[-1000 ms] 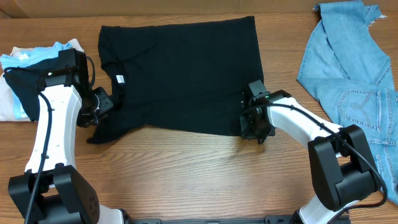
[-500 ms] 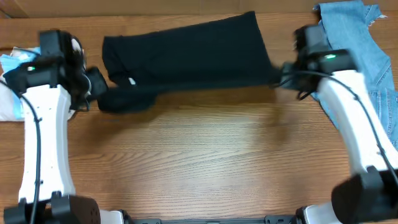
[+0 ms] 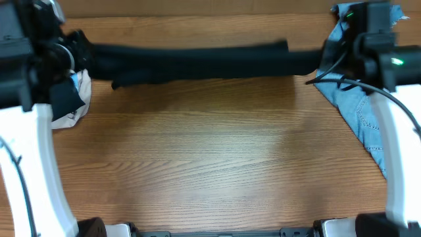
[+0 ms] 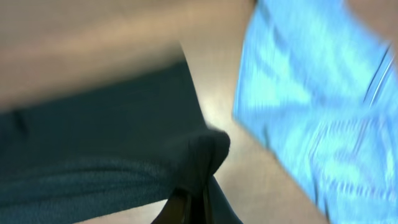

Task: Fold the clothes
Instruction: 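Lift the bottom hem with both grippers and fold it up toward the collar, then lower the folded hem onto the shirt and release both grippers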

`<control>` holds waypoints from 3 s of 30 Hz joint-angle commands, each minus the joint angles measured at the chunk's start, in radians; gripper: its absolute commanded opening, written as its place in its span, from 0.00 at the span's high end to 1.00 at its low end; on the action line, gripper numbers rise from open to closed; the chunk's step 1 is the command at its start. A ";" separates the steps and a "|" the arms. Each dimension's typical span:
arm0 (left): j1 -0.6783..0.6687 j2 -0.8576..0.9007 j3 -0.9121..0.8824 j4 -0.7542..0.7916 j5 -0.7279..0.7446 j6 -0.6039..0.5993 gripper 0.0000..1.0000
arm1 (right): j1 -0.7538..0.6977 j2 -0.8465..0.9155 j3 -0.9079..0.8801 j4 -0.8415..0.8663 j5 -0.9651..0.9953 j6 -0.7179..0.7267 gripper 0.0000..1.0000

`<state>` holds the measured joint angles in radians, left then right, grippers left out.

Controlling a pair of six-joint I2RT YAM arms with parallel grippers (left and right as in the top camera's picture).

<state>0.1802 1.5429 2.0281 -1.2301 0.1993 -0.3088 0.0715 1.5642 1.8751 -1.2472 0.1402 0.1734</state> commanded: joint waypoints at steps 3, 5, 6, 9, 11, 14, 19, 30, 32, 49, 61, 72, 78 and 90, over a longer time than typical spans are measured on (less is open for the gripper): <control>0.017 -0.144 0.196 -0.010 -0.055 0.026 0.96 | -0.028 -0.137 0.283 0.006 0.078 -0.048 0.96; 0.017 -0.188 0.225 -0.009 -0.061 0.025 0.96 | -0.028 -0.146 0.364 -0.013 0.076 -0.048 0.96; 0.017 -0.206 0.229 -0.007 -0.072 0.025 0.96 | -0.028 -0.149 0.393 -0.021 0.076 -0.048 0.96; 0.017 -0.251 0.231 0.003 -0.116 0.024 0.96 | -0.028 -0.149 0.449 -0.039 0.076 -0.051 0.96; 0.017 -0.262 0.231 0.009 -0.129 0.020 0.96 | -0.028 -0.148 0.451 -0.037 0.076 -0.051 0.96; 0.016 -0.249 0.229 0.008 -0.128 0.020 0.96 | -0.028 -0.118 0.449 -0.042 0.076 -0.051 0.96; 0.016 -0.136 0.224 -0.004 -0.085 0.021 0.96 | -0.028 -0.009 0.448 -0.050 0.071 -0.051 0.96; 0.007 0.299 0.225 0.313 -0.049 0.021 0.96 | -0.028 0.376 0.448 0.182 0.066 -0.045 0.96; 0.007 0.343 0.227 0.455 0.003 0.014 0.96 | -0.028 0.408 0.448 0.286 0.065 -0.043 0.96; -0.013 0.352 0.476 0.266 0.039 0.048 0.96 | -0.056 0.401 0.595 0.117 0.069 -0.048 0.96; -0.115 0.494 0.138 -0.246 0.036 0.159 0.96 | -0.065 0.507 0.335 -0.290 0.069 -0.048 0.96; -0.121 0.555 -0.175 -0.290 -0.051 0.171 0.96 | -0.070 0.506 0.053 -0.340 -0.057 -0.047 0.96; -0.122 0.549 -0.224 -0.342 -0.054 0.169 0.96 | -0.097 0.478 -0.071 -0.343 -0.076 -0.027 0.96; -0.122 0.257 -0.610 -0.277 -0.106 0.091 0.96 | -0.140 0.279 -0.431 -0.217 -0.098 -0.016 0.96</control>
<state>0.0536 1.9209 1.5150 -1.5314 0.1352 -0.1848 -0.0582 1.9160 1.5105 -1.4807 0.0303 0.1394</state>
